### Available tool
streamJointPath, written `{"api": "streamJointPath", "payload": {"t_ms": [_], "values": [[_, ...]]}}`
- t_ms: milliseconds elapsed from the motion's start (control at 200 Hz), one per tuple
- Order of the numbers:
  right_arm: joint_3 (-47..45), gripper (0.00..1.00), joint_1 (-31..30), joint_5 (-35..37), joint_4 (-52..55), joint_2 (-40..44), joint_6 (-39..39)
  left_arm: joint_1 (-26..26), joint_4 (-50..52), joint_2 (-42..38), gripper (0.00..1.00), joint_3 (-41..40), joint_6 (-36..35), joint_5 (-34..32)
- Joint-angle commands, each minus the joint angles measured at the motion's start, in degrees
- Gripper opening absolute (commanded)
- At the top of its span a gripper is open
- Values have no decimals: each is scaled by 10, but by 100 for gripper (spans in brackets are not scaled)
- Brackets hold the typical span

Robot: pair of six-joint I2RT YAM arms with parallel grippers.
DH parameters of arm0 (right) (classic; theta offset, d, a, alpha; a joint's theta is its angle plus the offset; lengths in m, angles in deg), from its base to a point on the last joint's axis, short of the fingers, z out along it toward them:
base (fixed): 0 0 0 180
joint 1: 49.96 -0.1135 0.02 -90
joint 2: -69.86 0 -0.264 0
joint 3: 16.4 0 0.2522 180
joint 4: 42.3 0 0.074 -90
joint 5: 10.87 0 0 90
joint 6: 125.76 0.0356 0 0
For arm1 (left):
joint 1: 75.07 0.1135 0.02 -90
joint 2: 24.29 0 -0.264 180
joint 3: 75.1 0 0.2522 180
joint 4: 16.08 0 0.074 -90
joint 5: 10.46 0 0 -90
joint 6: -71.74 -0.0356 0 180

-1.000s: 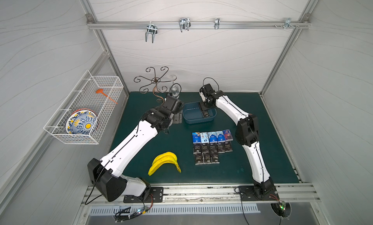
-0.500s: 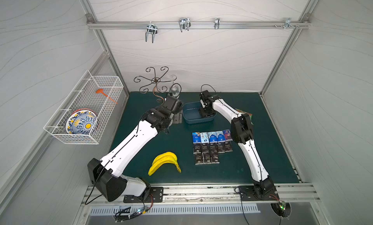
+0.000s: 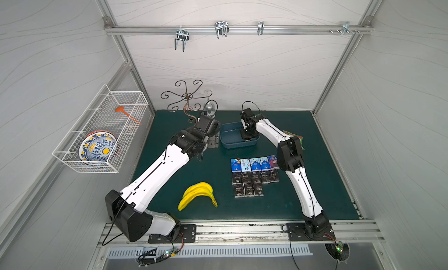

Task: Take the pocket tissues out of the storage box
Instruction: Pick up the pocket tissues from the storage box, then place the pocket tissues at the center of the board.

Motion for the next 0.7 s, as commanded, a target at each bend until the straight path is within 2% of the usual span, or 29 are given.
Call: {"api": "streamJointPath", "payload": {"t_ms": [0,210,435,535,690], "values": [[-29,37,6,-9,-39,70,25,2,-10,1,88,3,-4,-1],[-44,37,11,-21,-62,146,33,2,-10,-2,88,3,-4,0],[-72,36,16,-21,-22,200,18,2,-10,-9,88,3,-5,0],[-154,36,20,-18,-12,263,14,2,-7,-12,88,5,-6,1],[-355,37,16,-28,-23,408,33,3,-10,-12,88,13,-3,8]]}}
